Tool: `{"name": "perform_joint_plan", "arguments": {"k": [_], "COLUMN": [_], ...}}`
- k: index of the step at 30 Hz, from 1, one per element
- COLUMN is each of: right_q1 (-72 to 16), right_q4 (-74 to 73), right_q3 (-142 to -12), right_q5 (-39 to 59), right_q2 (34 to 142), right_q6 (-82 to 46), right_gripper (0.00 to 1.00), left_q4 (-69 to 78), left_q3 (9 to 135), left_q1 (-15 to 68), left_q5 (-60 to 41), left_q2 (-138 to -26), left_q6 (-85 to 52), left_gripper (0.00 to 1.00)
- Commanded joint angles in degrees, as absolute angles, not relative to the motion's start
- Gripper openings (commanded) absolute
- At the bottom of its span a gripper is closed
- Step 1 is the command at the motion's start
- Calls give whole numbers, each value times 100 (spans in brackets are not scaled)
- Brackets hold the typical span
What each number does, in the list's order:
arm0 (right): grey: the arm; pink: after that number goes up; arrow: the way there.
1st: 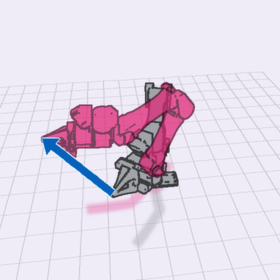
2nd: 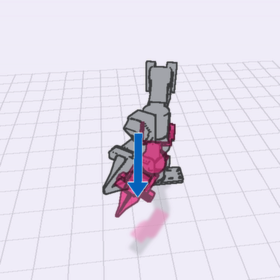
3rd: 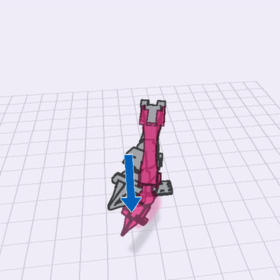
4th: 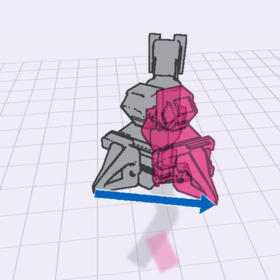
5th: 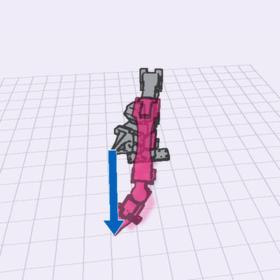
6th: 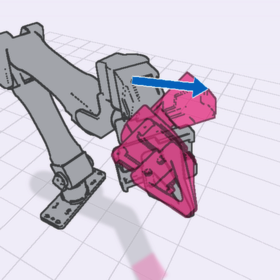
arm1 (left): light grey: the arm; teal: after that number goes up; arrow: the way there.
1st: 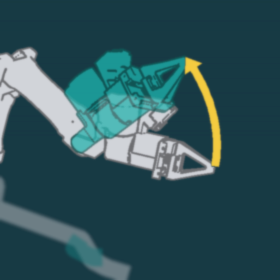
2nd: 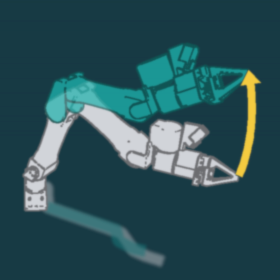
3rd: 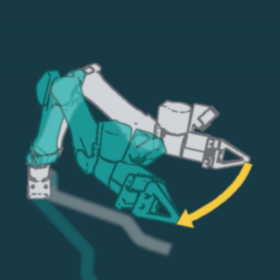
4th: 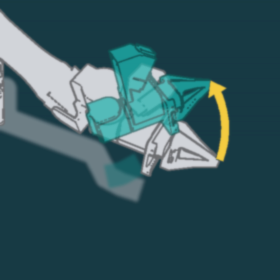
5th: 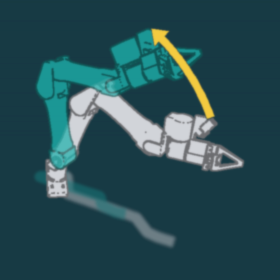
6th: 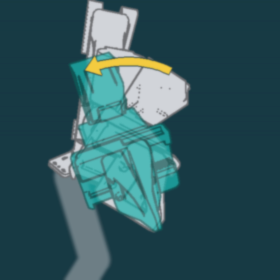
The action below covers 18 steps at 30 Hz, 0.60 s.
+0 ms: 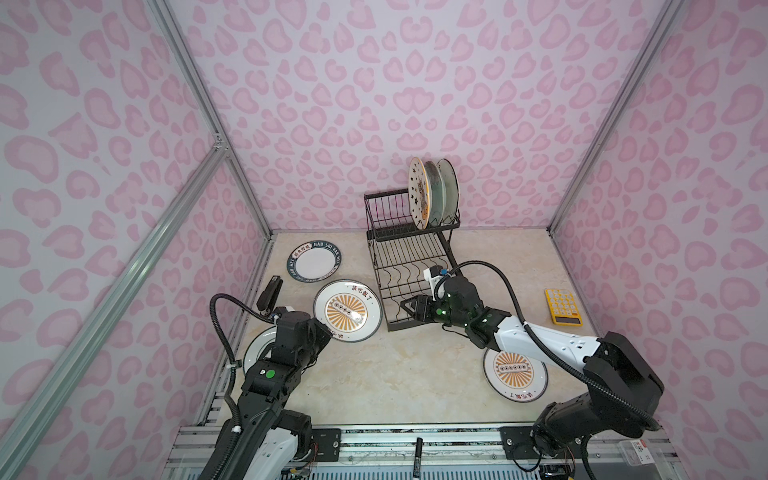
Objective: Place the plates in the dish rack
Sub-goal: 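Lift the sunburst plate upright with both grippers toward the rack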
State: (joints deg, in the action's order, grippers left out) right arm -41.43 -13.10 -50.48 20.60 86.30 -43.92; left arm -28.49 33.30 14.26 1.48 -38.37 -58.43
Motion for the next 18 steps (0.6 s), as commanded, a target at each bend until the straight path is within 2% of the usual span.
{"name": "perform_joint_plan", "arguments": {"k": [1, 8, 13, 18], "right_q1": [-4062, -3969, -3966, -3964], "right_q4": [-1297, -1327, -1509, -1689], "right_q3": [-5129, -5383, -5446, -5437], "right_q5": [2180, 2344, 2528, 2637], "right_q2": [8648, 8804, 8962, 9009], "right_q6": [-4274, -4240, -4365, -4473], "right_gripper": [52, 61, 61, 56], "left_q4": [-2099, -1451, -944, -538], "left_q3": [3456, 3456, 3394, 3296], "left_q1": [1423, 1428, 1417, 1416], "left_q5": [-313, -900, -1319, -1613], "left_q2": [-3884, -4012, -4128, -4243], "left_q6": [-5557, -5327, -5293, -5335], "left_gripper": [4, 4, 4, 3]}}
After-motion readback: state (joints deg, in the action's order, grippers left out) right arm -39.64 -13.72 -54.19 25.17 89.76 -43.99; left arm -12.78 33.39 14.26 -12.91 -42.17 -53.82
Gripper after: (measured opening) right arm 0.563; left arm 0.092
